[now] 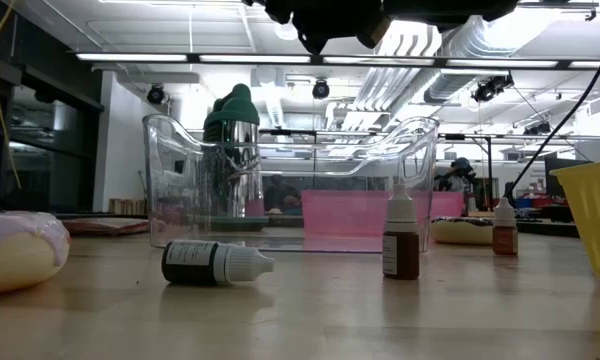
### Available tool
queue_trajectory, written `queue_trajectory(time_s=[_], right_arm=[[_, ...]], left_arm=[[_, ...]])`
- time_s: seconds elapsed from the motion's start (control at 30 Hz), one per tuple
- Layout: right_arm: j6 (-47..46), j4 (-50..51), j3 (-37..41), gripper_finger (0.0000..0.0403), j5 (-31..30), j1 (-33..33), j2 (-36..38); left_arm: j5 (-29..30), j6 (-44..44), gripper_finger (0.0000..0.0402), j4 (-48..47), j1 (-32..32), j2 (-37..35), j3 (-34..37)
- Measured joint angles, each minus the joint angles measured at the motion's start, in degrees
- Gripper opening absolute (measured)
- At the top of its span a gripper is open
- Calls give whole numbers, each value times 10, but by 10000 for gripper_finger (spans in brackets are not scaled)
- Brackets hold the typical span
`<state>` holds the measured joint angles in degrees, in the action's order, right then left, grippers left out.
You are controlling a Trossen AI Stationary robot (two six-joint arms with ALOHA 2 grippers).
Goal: Pick & Place Food Item
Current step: Put the top black food coloring bottle into the yellow bin
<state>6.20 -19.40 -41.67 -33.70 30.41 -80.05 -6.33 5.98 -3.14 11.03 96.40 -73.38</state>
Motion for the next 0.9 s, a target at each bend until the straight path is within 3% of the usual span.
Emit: queue_trajectory(time_s=[0.9], right_arm=[[-21,29,0,64,-4,14,6]], left_arm=[[5,15,141,-29,-8,-28,-1]])
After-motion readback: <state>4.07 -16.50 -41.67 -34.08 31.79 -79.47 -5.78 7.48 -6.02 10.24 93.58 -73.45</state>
